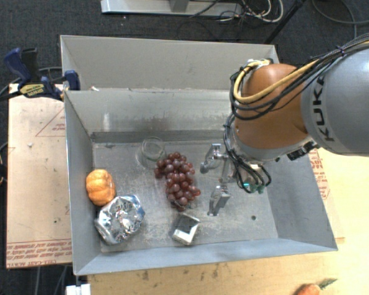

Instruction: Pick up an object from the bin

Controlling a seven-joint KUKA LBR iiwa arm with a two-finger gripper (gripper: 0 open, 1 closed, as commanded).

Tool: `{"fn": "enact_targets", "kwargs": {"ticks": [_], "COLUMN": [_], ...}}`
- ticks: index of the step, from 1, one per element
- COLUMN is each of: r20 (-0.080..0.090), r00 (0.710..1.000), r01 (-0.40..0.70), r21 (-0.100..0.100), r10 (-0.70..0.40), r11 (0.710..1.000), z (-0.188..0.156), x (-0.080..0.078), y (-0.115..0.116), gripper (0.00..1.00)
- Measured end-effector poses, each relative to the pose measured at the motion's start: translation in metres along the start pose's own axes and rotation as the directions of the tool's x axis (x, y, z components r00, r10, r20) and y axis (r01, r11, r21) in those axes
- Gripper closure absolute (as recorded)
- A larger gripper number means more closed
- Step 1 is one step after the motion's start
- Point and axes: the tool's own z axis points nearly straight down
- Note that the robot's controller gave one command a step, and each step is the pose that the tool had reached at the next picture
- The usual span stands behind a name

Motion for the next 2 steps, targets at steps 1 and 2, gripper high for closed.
{"fn": "enact_targets", "kwargs": {"ticks": [1,2], "r20": [0.007,0.016], "r00": [1.0,0.997], "r01": [-0.001,0.07], "r21": [0.0,0.0], "r10": [0.001,-0.07], "r11": [1.0,0.998], "z": [-0.004,0.057], "x": [-0.002,-0.041], "y": [0.0,0.023], "gripper": [0.0,0.0]}}
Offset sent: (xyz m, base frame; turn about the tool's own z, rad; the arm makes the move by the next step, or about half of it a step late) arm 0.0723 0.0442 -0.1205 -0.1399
